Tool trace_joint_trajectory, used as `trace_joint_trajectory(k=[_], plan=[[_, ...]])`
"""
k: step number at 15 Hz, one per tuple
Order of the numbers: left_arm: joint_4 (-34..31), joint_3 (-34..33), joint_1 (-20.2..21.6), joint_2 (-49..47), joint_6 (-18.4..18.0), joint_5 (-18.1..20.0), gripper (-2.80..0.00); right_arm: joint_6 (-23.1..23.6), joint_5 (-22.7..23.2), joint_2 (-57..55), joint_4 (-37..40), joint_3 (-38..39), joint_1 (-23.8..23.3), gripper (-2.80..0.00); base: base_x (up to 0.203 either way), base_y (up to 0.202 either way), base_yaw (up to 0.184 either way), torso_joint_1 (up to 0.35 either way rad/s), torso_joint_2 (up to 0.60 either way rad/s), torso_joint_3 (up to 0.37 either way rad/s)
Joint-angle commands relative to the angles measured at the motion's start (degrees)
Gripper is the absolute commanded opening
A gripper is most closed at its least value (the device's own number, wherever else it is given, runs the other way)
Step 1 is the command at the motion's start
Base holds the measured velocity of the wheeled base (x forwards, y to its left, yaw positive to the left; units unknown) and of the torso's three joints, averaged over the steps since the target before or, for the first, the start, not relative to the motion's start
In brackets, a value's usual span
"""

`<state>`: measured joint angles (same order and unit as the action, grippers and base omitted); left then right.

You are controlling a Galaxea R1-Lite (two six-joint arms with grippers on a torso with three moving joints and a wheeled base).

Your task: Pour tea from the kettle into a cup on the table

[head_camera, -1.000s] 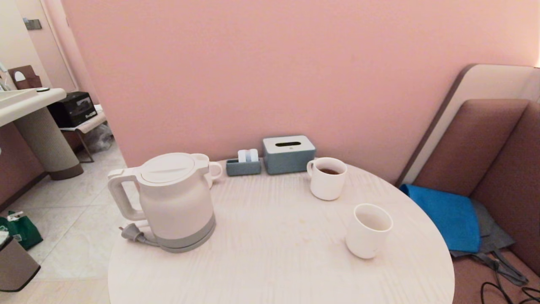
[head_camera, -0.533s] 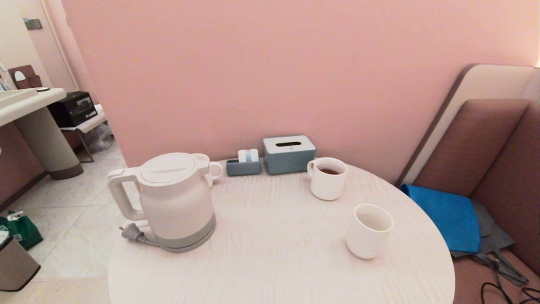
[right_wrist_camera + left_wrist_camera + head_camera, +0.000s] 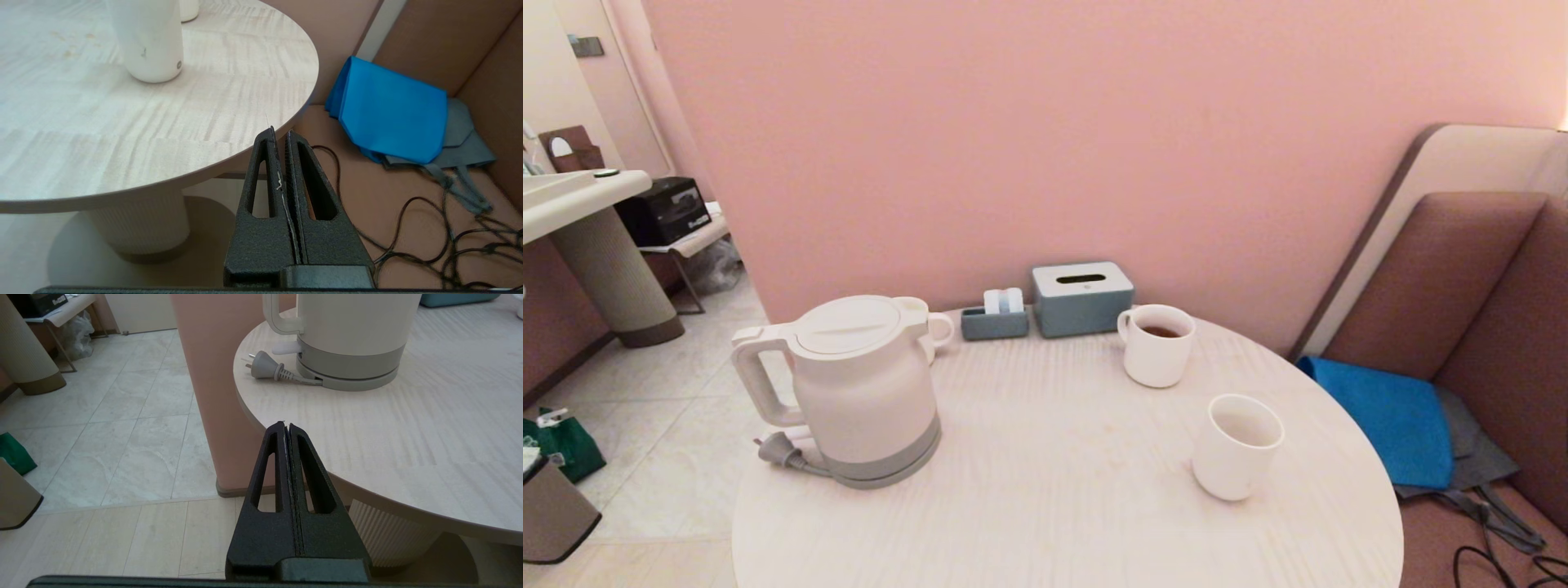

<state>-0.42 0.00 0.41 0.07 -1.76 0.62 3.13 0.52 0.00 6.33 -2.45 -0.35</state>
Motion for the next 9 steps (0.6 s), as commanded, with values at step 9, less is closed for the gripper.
trace_joint_trajectory(k=[9], plan=[[0.0, 0.0, 0.0, -0.1, 0.1, 0.0, -2.80, -1.8, -0.1, 0.0, -0.1, 0.0, 0.0, -2.80, 0.000, 0.000, 0.000, 0.132, -0.32, -0.187]])
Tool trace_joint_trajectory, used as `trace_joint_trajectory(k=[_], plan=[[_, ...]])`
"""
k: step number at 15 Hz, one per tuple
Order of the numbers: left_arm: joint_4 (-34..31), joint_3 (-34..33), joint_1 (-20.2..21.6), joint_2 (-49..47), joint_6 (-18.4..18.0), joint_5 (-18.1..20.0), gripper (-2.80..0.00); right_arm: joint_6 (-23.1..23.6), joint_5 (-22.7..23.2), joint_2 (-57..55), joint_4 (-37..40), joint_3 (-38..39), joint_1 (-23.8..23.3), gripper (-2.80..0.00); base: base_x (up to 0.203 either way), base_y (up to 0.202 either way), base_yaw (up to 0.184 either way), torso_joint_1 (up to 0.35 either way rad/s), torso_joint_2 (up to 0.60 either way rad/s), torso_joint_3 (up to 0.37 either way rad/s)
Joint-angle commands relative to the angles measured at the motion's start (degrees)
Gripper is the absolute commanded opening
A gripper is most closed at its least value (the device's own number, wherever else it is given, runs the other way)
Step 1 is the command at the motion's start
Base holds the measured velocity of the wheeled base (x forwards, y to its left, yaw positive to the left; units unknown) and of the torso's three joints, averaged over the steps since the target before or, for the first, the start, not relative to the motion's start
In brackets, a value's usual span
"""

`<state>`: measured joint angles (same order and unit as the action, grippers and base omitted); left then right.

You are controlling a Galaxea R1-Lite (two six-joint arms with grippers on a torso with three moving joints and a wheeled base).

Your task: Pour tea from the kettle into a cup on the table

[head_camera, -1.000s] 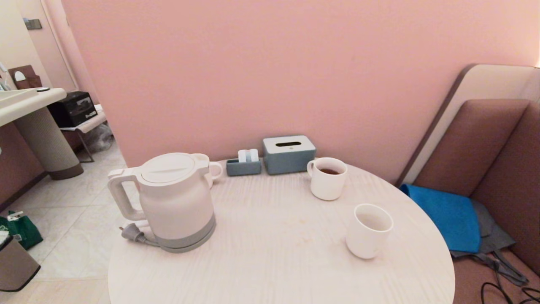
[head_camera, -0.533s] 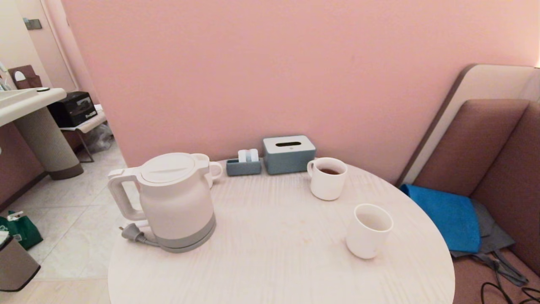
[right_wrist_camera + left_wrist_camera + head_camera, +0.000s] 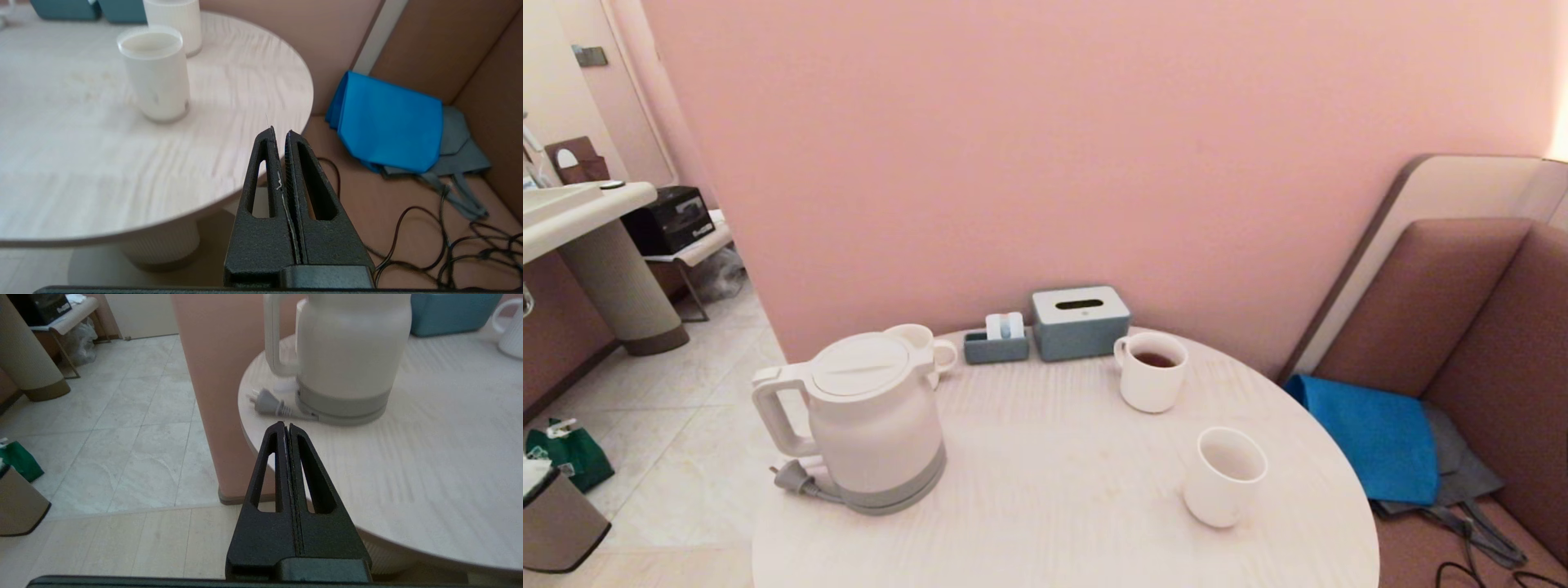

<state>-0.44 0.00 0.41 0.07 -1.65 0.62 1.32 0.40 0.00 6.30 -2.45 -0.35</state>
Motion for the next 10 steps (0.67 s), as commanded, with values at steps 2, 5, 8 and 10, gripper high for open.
trace_joint_trajectory(k=[2, 5, 8, 10], plan=[[0.0, 0.0, 0.0, -0.1, 0.0, 0.0, -2.80, 0.0, 0.0, 0.0, -0.1, 0.0, 0.0, -2.80, 0.000, 0.000, 0.000, 0.231, -0.55, -0.308], [0.0, 0.0, 0.0, -0.1, 0.0, 0.0, -2.80, 0.0, 0.0, 0.0, 0.0, 0.0, 0.0, -2.80, 0.000, 0.000, 0.000, 0.259, -0.57, -0.326], [0.0, 0.0, 0.0, -0.1, 0.0, 0.0, -2.80, 0.0, 0.0, 0.0, 0.0, 0.0, 0.0, -2.80, 0.000, 0.000, 0.000, 0.260, -0.58, -0.318], [0.0, 0.0, 0.0, -0.1, 0.0, 0.0, -2.80, -0.1, 0.0, 0.0, -0.1, 0.0, 0.0, -2.80, 0.000, 0.000, 0.000, 0.193, -0.42, -0.231]])
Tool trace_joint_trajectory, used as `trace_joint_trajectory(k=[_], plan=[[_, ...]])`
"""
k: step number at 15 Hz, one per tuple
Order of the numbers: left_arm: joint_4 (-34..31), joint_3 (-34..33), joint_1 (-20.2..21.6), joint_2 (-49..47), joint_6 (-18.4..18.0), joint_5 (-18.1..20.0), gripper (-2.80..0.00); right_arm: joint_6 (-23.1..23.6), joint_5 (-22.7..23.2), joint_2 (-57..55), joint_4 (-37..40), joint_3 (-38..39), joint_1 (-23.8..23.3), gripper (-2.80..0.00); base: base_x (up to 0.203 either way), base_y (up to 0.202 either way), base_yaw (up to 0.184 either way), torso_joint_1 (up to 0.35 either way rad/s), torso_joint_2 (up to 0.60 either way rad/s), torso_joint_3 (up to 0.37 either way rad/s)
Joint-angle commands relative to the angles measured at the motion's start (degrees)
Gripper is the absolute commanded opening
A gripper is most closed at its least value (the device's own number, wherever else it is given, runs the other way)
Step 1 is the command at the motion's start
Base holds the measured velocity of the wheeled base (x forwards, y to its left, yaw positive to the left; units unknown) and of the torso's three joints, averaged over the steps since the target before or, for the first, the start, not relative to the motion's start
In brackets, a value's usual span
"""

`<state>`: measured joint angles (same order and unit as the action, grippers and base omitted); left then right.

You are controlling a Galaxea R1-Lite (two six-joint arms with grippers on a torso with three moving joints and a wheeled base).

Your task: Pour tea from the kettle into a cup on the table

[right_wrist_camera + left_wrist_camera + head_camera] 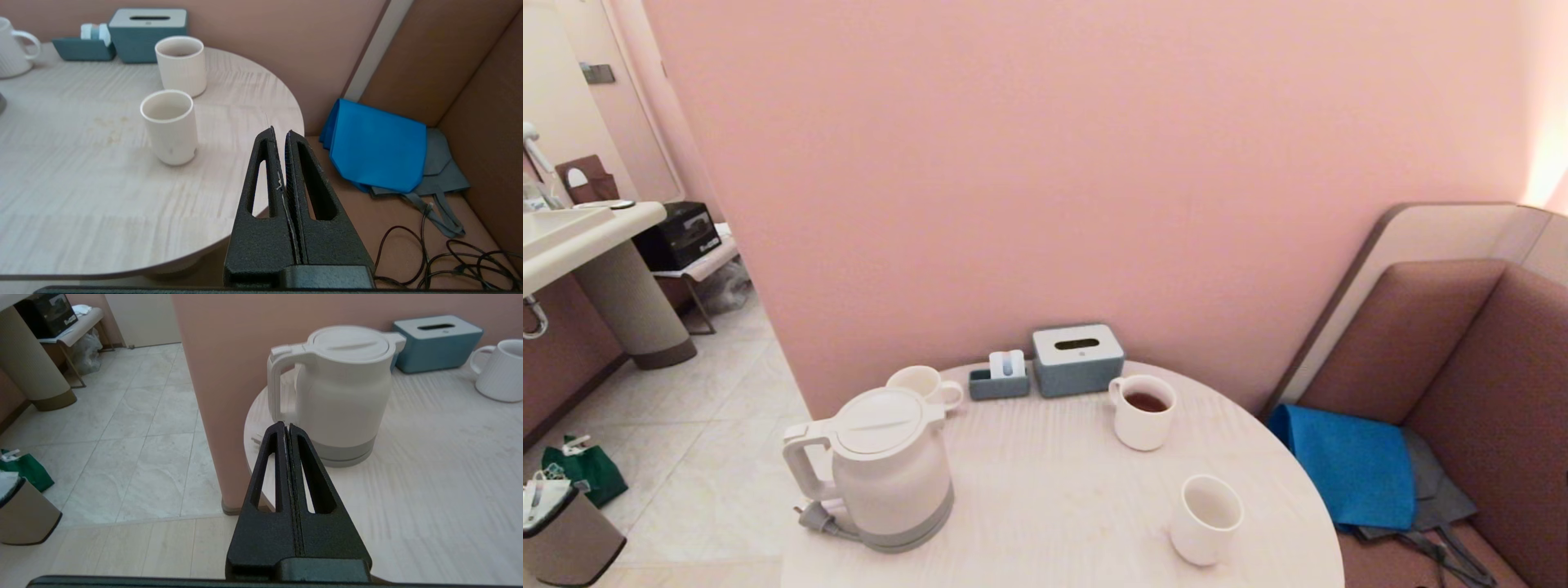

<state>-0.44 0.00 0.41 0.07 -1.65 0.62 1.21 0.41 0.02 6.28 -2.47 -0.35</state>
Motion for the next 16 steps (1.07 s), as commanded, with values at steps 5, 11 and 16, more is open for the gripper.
trace_joint_trajectory(k=[5, 11, 16], plan=[[0.0, 0.0, 0.0, -0.1, 0.0, 0.0, -2.80, 0.1, 0.0, 0.0, 0.0, 0.0, 0.0, -2.80, 0.000, 0.000, 0.000, 0.055, -0.12, -0.066], [0.0, 0.0, 0.0, -0.1, 0.0, 0.0, -2.80, 0.1, 0.0, 0.0, 0.2, -0.1, 0.0, -2.80, 0.000, 0.000, 0.000, 0.000, 0.00, 0.000], [0.0, 0.0, 0.0, -0.1, 0.0, 0.0, -2.80, -0.2, 0.1, 0.0, 0.0, 0.0, 0.0, -2.80, 0.000, 0.000, 0.000, 0.000, 0.00, 0.000]])
